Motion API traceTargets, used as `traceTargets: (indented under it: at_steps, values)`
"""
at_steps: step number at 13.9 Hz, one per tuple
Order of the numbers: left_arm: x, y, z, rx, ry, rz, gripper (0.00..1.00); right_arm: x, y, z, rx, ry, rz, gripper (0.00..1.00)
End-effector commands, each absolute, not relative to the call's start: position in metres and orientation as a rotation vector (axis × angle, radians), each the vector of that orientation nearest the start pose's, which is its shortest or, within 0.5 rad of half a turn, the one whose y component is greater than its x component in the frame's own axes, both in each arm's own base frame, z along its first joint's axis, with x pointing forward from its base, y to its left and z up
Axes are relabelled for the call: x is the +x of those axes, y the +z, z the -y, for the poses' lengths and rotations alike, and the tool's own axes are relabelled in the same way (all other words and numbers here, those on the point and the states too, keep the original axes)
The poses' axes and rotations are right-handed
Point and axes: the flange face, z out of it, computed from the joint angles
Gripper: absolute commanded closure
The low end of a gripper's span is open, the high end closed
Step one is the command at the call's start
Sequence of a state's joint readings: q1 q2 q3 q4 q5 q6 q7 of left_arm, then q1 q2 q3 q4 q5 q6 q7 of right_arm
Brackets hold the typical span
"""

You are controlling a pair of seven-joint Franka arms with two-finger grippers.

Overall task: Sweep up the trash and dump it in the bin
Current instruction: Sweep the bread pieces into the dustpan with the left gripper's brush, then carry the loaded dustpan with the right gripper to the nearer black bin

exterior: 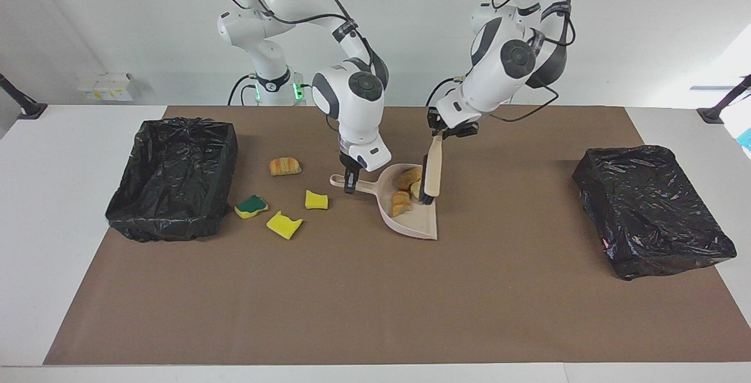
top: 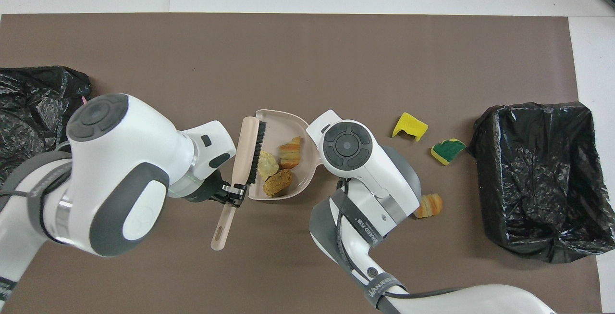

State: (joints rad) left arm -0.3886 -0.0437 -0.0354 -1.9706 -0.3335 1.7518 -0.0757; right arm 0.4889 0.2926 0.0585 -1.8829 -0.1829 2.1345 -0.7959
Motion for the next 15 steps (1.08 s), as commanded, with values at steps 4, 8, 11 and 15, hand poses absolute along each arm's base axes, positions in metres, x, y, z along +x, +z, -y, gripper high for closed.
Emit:
traceTargets:
  at_steps: [4, 8, 11, 15]
  values:
    - [0.490, 0.494, 0.206, -3.189, 0.294, -0.469, 1.00, 0.549, 0.406, -0.264, -2.490, 0.041, 2.154, 1.00]
    - [0.496, 0.493, 0.196, -3.199, 0.281, -0.434, 1.00, 0.558, 0.453, -0.180, -2.464, 0.131, 2.175, 1.00]
    - [0.497, 0.494, 0.196, -3.202, 0.266, -0.433, 1.00, 0.569, 0.474, -0.104, -2.390, 0.129, 2.225, 1.00]
    - [0.497, 0.494, 0.196, -3.202, 0.266, -0.433, 1.00, 0.579, 0.493, 0.012, -2.327, 0.131, 2.271, 1.00]
